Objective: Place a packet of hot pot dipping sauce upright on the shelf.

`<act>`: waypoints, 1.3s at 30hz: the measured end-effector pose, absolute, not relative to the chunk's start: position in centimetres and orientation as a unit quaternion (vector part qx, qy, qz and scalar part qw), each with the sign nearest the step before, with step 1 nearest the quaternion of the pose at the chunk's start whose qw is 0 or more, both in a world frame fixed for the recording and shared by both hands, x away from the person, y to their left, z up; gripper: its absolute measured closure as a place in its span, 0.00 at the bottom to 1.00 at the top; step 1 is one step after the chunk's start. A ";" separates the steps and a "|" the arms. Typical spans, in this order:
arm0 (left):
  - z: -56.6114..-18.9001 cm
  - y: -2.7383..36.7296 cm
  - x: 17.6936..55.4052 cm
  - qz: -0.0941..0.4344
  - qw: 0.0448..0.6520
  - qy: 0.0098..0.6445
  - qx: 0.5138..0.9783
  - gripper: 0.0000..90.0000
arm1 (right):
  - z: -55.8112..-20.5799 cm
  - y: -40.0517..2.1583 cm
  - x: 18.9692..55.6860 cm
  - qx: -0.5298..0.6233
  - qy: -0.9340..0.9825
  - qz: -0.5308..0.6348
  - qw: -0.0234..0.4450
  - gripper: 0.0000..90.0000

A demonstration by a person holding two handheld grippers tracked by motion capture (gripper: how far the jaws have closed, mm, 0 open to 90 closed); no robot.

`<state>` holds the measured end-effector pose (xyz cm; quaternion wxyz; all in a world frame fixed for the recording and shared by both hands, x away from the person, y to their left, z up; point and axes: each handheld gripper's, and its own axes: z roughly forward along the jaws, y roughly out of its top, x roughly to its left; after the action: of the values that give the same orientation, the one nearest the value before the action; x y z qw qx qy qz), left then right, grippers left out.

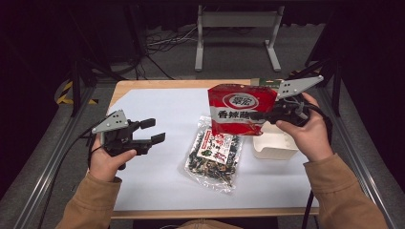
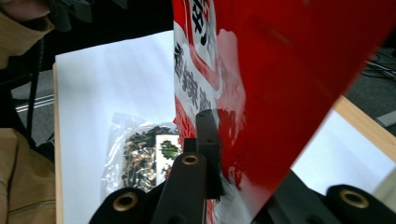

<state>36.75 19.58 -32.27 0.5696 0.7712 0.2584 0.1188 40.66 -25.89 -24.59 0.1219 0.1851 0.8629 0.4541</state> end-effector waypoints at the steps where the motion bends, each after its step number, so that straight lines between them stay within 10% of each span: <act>1: -32.3 19.6 36.8 0.118 0.569 0.260 0.771 0.38 | -24.5 -26.0 40.8 0.187 0.863 0.452 0.124 0.97; 39: -33.7 21.1 37.5 0.121 0.551 0.288 0.774 0.34 | -23.6 -32.7 46.1 0.270 0.844 0.421 0.194 0.97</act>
<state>37.48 21.12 -33.67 0.5511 0.7736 0.2884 0.1211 46.05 -32.74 -23.57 0.1941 0.2702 0.8439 0.4209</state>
